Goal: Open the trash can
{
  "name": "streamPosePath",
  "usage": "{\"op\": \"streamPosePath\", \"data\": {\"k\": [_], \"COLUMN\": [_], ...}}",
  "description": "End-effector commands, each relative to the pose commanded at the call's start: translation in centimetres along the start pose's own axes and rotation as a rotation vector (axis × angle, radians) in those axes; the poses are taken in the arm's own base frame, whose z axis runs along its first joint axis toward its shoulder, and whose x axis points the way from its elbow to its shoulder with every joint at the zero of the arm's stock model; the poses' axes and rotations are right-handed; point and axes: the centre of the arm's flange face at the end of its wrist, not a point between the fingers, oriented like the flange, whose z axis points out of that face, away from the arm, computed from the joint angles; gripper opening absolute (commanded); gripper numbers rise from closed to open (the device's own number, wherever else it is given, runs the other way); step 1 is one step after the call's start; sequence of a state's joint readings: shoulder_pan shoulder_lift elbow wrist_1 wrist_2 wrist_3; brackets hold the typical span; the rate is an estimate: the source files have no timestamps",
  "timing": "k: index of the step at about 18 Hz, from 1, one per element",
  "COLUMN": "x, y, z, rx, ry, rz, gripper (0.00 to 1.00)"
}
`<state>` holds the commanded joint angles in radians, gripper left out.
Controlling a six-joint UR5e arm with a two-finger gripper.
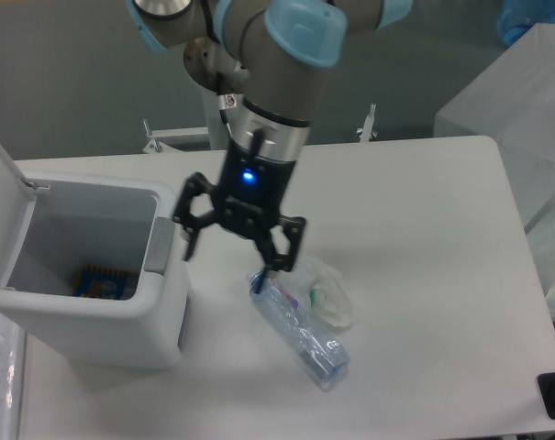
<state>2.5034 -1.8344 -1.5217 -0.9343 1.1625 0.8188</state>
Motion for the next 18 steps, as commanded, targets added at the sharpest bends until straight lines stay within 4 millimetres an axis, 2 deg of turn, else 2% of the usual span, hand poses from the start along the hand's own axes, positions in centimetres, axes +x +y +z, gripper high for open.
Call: {"op": "streamPosePath", "data": {"k": [2,4,7,10,11,13,17,18], "x": [-2.4,-5.7,-9.3,-9.7,-9.8,-9.5,-8.6,-8.4], "y": [1.7,4.4,8.4,9.7,10.1,10.3,10.0,10.5], "z": [1.6,2.6,4.8,5.6,5.9,6.3,7.1,7.5], "rx": [-0.041,-0.083,-0.165,-0.226,-0.282,-0.344,-0.385,-0.406], "ry": [-0.017,-0.037,-0.042,-0.043,-0.051,-0.052,-0.049,-0.047], "rz": [0.019,0.018,0.090,0.174,0.262,0.336,0.372,0.372], "gripper": [1.00,1.00,1.00,1.00,1.00,1.00,1.00,1.00]}}
